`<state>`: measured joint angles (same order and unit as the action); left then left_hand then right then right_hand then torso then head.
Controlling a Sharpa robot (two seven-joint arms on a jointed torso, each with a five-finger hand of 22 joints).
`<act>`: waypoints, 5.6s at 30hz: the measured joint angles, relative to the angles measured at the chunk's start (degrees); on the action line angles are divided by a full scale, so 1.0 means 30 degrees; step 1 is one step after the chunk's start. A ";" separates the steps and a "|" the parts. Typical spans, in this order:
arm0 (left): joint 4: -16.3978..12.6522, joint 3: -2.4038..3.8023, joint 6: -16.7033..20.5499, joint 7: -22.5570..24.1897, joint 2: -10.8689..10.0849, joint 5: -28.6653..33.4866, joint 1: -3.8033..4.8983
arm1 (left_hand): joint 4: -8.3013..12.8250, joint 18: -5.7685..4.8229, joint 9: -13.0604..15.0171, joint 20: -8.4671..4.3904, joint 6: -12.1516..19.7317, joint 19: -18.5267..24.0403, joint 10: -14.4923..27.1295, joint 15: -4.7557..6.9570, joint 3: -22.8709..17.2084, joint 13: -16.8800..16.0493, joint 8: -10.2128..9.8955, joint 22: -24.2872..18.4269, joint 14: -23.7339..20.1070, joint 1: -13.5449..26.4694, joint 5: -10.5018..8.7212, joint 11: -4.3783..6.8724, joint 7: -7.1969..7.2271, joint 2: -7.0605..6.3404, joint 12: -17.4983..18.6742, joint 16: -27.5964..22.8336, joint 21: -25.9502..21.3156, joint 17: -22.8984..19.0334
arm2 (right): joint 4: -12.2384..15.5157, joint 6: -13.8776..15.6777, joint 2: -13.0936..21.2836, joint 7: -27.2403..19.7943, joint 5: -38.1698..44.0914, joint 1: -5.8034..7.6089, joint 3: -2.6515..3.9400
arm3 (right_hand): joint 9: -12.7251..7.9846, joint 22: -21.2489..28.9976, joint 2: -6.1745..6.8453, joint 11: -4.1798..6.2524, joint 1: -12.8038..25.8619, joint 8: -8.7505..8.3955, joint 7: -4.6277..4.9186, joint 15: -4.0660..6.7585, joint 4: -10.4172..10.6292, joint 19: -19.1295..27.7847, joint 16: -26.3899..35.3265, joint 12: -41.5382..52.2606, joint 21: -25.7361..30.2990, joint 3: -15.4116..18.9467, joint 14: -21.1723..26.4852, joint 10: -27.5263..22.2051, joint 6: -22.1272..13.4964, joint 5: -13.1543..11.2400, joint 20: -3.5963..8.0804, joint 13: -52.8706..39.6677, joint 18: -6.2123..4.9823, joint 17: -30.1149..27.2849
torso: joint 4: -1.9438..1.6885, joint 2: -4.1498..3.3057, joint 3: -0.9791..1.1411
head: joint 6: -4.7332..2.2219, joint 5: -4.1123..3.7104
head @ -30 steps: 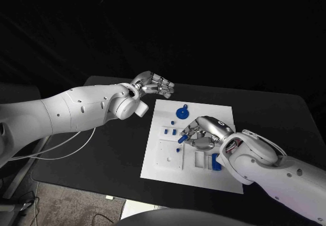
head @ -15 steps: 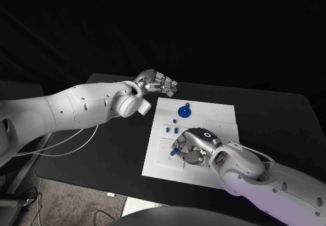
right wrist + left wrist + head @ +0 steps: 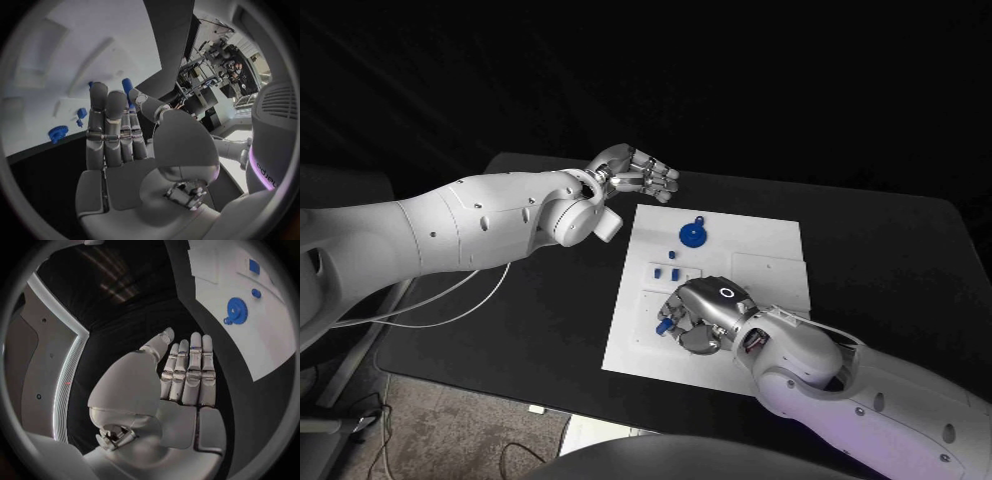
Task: Assemble the parts on the task board
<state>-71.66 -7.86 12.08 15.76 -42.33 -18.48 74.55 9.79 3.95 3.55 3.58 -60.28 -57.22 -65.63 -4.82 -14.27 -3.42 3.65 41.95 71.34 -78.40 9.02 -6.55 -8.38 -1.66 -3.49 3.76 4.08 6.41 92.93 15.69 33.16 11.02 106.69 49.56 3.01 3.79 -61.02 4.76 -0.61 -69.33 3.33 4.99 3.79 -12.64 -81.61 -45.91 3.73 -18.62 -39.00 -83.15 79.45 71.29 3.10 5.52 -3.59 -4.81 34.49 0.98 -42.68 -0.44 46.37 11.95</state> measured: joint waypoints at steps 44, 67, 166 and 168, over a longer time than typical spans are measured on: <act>-0.0031 0.0001 -0.0082 -0.0016 -0.0040 0.0000 0.0000 | 0.0000 -0.0001 0.0000 0.0000 0.0000 0.0000 0.0000 0.0000 0.0000 0.0000 0.0000 -0.0028 0.0000 0.0000 0.0000 0.0000 0.0000 0.0000 0.0000 0.0000 0.0000 -0.0007 | -0.1114 -0.0297 -0.0602 0.0392 0.1142 -0.0205 -0.0224 | 0.0001 -0.0217 0.0135 0.0000 -0.0120 0.0051 -0.0032 -0.0005 0.0000 0.0005 0.0000 0.0000 0.0000 -0.0106 0.0004 -0.0002 0.0069 -0.0072 -0.0006 -0.0005 0.0003 0.0091 | 0.0020 0.0015 0.0011 | 0.0187 -0.0066; -0.0031 0.0000 -0.0102 -0.0036 -0.0054 0.0000 0.0000 | 0.0000 0.0001 0.0000 0.0000 0.0000 0.0001 0.0000 0.0000 0.0000 0.0000 0.0000 -0.0115 0.0000 0.0000 0.0000 0.0000 0.0000 0.0000 0.0000 0.0000 0.0000 0.0008 | -0.1340 0.0195 -0.0688 0.0175 0.0205 -0.0234 -0.0474 | -0.0028 0.0037 0.1094 -0.1019 -0.0071 0.0147 0.0396 -0.0346 0.0478 -0.0196 0.0000 0.0001 0.0559 0.0905 0.0210 -0.2958 -0.1668 0.0081 -0.0485 0.0046 -0.0459 -0.0091 | 0.0048 0.0020 0.0002 | 0.0240 -0.0038; 0.0110 -0.0091 -0.0259 -0.0065 -0.0104 0.0061 -0.0158 | -0.0159 -0.0001 0.0000 0.0000 0.0000 0.0000 0.0001 0.0000 0.0053 0.0000 0.0000 -0.0273 0.0000 0.0000 0.0000 0.0000 0.0000 0.0000 0.0000 0.0000 0.0000 0.0009 | 0.1681 -0.4750 0.6206 0.8909 -1.1506 0.0295 0.1597 | 1.2980 -0.4644 0.0056 0.0984 0.2088 0.0146 -0.0935 0.0610 0.9030 -0.0815 -0.5041 1.4774 -0.3179 1.2532 -0.0202 -0.2631 -0.2653 0.5946 0.0548 -1.7849 0.0600 1.1045 | 0.0522 0.0452 0.0284 | 0.0463 -0.2979; 0.0094 -0.0091 -0.0260 -0.0065 -0.0110 0.0061 -0.0157 | -0.0159 0.0000 0.0000 0.0000 0.0000 0.0001 0.0000 0.0000 0.0053 0.0000 0.0000 -0.0273 0.0000 0.0000 0.0000 0.0000 0.0000 0.0000 0.0000 0.0000 0.0000 0.0009 | 0.1602 -0.4693 0.6040 0.9059 -1.1650 0.0238 0.1533 | 1.3033 -0.4643 -0.1206 0.0916 0.2091 0.0146 -0.0972 0.0612 0.8025 -0.0815 -0.5072 1.4796 -0.3179 1.5180 -0.0200 -0.2562 -0.2746 0.7692 0.0548 -1.8026 0.0600 1.1091 | 0.0515 0.0445 0.0284 | 0.0485 -0.2966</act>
<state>-71.38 -8.13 11.30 15.56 -42.66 -18.29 74.08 9.31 3.95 3.55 3.58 -60.28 -57.22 -65.63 -4.82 -14.11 -3.42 3.65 41.13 71.34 -78.40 9.02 -6.56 -8.38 -1.66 -3.49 3.76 4.08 6.44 97.73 1.62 51.28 38.20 71.75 50.28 7.61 42.88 -74.95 1.14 2.14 -63.06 3.77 2.08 5.63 11.43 -84.06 -61.12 48.12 -28.16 6.54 -83.75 71.77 63.05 26.17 7.16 -57.66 -3.01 67.77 2.53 -41.34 0.41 47.83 3.05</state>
